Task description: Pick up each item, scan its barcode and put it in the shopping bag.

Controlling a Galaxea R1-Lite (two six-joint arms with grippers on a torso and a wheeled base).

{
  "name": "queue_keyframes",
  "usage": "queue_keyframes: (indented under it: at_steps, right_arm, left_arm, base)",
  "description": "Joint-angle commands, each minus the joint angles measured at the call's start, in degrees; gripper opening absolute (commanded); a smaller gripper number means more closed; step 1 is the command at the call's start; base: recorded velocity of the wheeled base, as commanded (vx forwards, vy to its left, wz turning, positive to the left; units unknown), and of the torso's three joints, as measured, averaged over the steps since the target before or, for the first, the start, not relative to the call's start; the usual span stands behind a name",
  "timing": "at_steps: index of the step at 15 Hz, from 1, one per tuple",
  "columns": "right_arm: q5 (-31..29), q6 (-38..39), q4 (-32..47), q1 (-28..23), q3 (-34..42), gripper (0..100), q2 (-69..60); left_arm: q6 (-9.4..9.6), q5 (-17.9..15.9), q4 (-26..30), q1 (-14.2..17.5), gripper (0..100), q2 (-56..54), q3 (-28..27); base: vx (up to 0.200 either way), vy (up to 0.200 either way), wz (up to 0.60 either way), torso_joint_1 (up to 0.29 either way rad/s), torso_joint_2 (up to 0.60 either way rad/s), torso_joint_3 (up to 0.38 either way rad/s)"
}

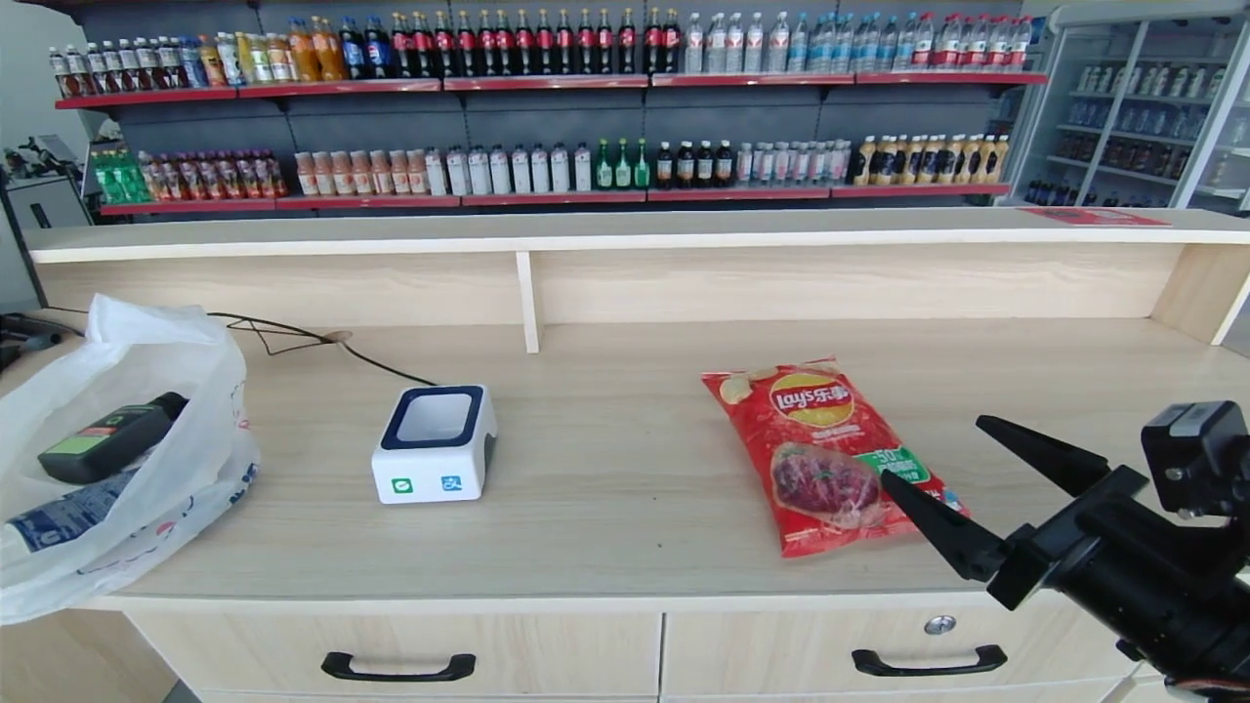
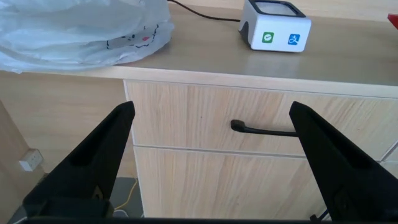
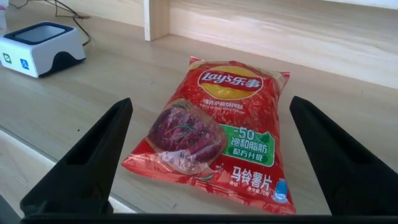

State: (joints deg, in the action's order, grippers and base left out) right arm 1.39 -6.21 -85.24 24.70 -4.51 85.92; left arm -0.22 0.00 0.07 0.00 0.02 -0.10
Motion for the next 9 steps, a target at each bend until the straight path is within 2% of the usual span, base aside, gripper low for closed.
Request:
queue_keyframes:
  at_steps: [1, 5, 7, 9]
  right_arm:
    - [0.0, -0.1, 0.1, 0.0, 0.7, 100, 0.0]
    - [0.0, 0.0, -0.8, 0.0, 3.5, 100, 0.1]
    - [0.3, 0.1, -0.8, 0.3, 2.1, 100, -0.2]
    - [0.7, 0.1, -0.6, 0.4, -2.3, 100, -0.1]
  left_arm:
    - [-0.04, 0.0, 0.0, 0.0, 100, 0.0, 0.0]
    - [-0.04, 0.0, 0.0, 0.1, 100, 0.0, 0.0]
    - [-0.04, 0.0, 0.0, 0.1, 100, 0.0, 0.0]
    - [-0.04, 0.0, 0.0, 0.0, 100, 0.0, 0.0]
  base:
    - [0.0, 0.0, 0.0, 0.0, 0.0, 0.0]
    - [0.0, 0.0, 0.0, 0.0, 0.0, 0.0]
    - [0.0, 0.0, 0.0, 0.0, 0.0, 0.0]
    - [0.0, 0.0, 0.0, 0.0, 0.0, 0.0]
